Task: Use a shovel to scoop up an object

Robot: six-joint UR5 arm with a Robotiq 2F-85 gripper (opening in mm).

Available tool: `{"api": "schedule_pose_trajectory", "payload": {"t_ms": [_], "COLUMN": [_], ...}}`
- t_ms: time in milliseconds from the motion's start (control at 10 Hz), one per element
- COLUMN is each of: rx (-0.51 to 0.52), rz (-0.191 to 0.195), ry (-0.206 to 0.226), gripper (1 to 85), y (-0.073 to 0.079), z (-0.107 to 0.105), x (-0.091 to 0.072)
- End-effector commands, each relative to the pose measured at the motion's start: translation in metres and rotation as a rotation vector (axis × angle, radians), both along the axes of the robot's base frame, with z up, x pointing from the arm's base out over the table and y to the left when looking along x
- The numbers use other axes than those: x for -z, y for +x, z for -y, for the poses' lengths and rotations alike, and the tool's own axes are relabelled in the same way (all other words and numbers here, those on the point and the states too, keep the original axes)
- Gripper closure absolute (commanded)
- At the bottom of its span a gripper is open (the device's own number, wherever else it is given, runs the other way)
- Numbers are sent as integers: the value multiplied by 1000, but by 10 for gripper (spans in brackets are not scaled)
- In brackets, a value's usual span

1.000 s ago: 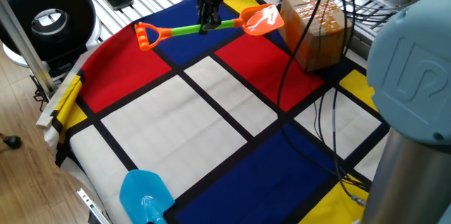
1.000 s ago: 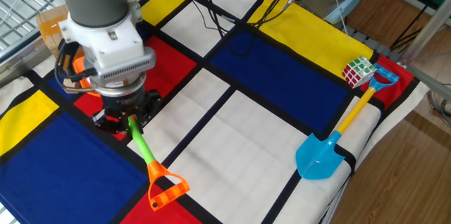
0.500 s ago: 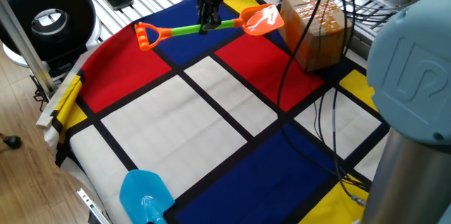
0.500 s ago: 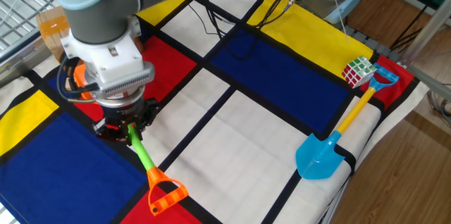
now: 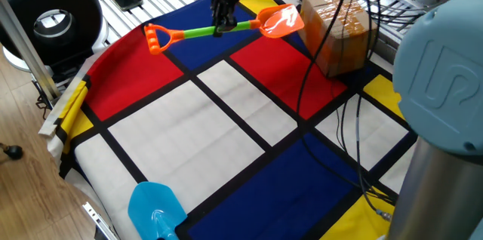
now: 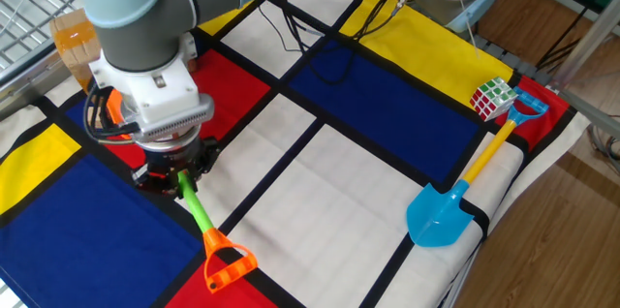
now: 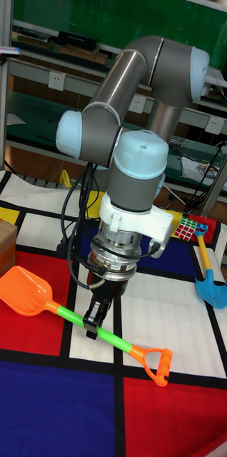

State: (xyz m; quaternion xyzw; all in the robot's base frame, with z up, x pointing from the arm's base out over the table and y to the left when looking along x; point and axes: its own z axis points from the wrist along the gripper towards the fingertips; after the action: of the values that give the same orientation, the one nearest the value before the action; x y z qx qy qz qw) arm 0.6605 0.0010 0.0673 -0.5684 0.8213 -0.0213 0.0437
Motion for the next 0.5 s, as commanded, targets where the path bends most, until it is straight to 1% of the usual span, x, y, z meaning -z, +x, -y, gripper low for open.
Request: {"api": "schedule_pose_trajectory", "payload": {"t_ms": [0,100,200,300,400], "rx": [28,38,42,48,69], "rz": [-87,-95,-58,-20,-7], "ry": [-64,-56,-34,-34,-25], "gripper": [847,847,847,847,840], "y": [-23,-26,-19,-8,-5], "z": [15,11,1,-1,-4], "x": [6,14,24,25,23]}}
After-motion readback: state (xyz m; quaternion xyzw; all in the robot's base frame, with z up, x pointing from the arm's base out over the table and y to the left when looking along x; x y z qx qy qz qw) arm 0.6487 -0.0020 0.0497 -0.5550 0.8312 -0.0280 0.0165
